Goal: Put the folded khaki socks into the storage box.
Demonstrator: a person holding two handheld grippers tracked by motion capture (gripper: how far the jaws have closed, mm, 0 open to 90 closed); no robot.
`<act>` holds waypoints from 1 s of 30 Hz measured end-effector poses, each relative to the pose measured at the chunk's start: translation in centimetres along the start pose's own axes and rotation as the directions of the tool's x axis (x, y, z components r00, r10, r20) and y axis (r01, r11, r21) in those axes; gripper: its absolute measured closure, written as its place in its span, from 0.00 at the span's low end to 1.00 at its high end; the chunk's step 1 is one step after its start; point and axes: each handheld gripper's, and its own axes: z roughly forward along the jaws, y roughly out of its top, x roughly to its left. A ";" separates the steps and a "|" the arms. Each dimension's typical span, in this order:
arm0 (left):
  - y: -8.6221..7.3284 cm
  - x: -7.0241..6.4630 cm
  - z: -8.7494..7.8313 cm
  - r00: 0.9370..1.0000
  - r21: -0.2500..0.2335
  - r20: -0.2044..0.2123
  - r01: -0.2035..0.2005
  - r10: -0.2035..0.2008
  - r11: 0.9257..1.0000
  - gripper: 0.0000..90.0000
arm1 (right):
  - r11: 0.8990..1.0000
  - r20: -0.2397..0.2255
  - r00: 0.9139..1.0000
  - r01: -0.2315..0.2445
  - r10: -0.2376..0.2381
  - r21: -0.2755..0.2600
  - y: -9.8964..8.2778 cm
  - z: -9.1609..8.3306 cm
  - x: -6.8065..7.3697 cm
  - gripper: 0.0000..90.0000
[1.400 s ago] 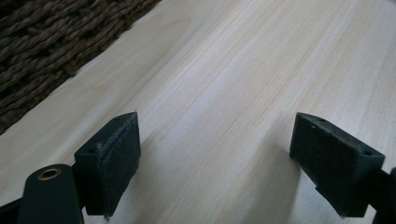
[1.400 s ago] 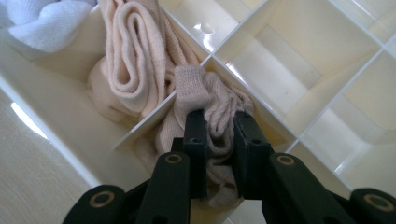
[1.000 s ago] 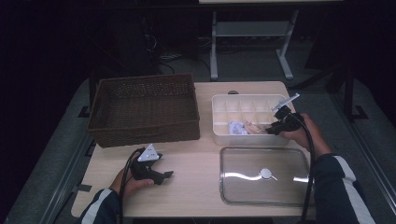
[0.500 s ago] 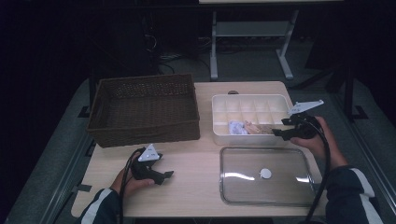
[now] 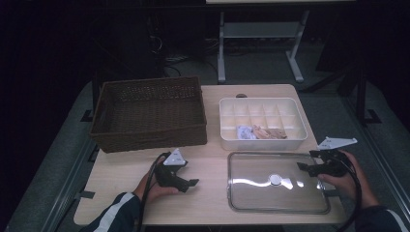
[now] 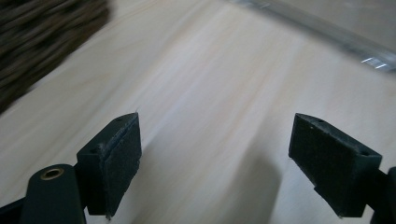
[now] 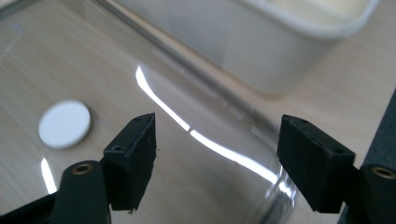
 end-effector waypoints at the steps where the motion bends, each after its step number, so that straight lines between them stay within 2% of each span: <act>1: 0.0 0.0 0.0 1.000 0.000 0.000 0.000 0.000 1.000 0.18 | 1.000 0.000 1.000 0.000 0.000 0.000 0.0 0.0 0.0 0.29; 3: 0.8 -0.9 0.9 0.999 -0.002 0.033 -0.015 0.015 1.000 0.18 | 0.999 0.001 1.000 -0.030 0.030 0.013 -1.1 0.0 -0.2 0.27; 4: 1.6 -1.9 1.9 0.997 -0.008 0.062 -0.034 0.034 0.999 0.18 | 0.998 -0.008 0.998 -0.054 0.054 0.017 -1.9 0.1 -0.2 0.26; 5: 1.6 -1.9 1.9 0.997 -0.008 0.062 -0.034 0.034 0.999 0.18 | 0.998 -0.008 0.998 -0.054 0.054 0.017 -1.9 0.1 -0.2 0.26; 8: 2.9 -3.3 3.1 0.994 -0.020 0.093 -0.055 0.057 0.998 0.18 | 0.998 -0.011 0.998 -0.068 0.069 0.009 -2.8 0.3 -0.4 0.24; 9: 3.3 -3.7 3.4 0.993 -0.027 0.098 -0.059 0.062 0.998 0.18 | 0.997 -0.022 0.996 -0.081 0.082 0.017 -3.1 0.3 -0.4 0.23; 10: 3.7 -3.9 3.7 0.993 -0.032 0.100 -0.062 0.065 0.998 0.18 | 0.997 -0.028 0.997 -0.075 0.075 0.019 -3.3 0.4 -0.5 0.22; 11: 4.0 -4.2 4.0 0.993 -0.036 0.103 -0.061 0.064 0.997 0.18 | 0.996 -0.023 0.996 -0.081 0.082 0.031 -3.6 0.5 -0.3 0.21; 14: 4.7 -5.0 5.2 0.993 -0.047 0.095 -0.061 0.066 0.997 0.18 | 0.995 -0.003 0.995 -0.095 0.095 0.008 -4.1 0.4 -0.3 0.19; 17: 4.8 -5.3 5.8 0.994 -0.041 0.093 -0.060 0.064 0.997 0.18 | 0.996 0.022 0.996 -0.086 0.086 -0.004 -4.3 0.2 -0.5 0.18; 18: 4.9 -5.6 6.5 0.995 -0.025 0.075 -0.070 0.072 0.997 0.18 | 0.996 0.026 0.995 -0.094 0.094 -0.006 -4.5 0.2 -0.6 0.18; 21: 4.8 -5.7 7.0 0.996 -0.021 0.073 -0.052 0.054 0.998 0.18 | 0.993 0.010 0.993 -0.114 0.114 -0.009 -4.7 0.2 -0.8 0.18; 22: 4.9 -5.8 7.2 0.996 -0.004 0.064 -0.067 0.067 0.998 0.17 | 0.991 -0.003 0.991 -0.135 0.135 -0.017 -4.8 0.4 -0.9 0.17; 24: 5.0 -5.9 7.3 0.997 -0.011 0.047 -0.068 0.068 0.998 0.18 | 0.989 -0.012 0.989 -0.145 0.145 -0.015 -4.8 0.5 -0.7 0.15; 27: 4.8 -5.4 7.1 0.998 0.004 0.053 -0.033 0.032 0.999 0.17 | 0.989 -0.036 0.988 -0.150 0.150 -0.008 -4.6 0.9 -0.3 0.14; 29: 4.7 -5.2 6.9 0.999 0.004 0.040 -0.027 0.027 1.000 0.17 | 0.989 -0.036 0.988 -0.149 0.148 -0.011 -4.5 1.0 -0.2 0.14; 30: 4.4 -4.5 6.4 0.999 0.009 0.031 -0.008 0.008 1.000 0.17 | 0.989 -0.043 0.988 -0.148 0.148 -0.008 -4.4 1.1 0.1 0.14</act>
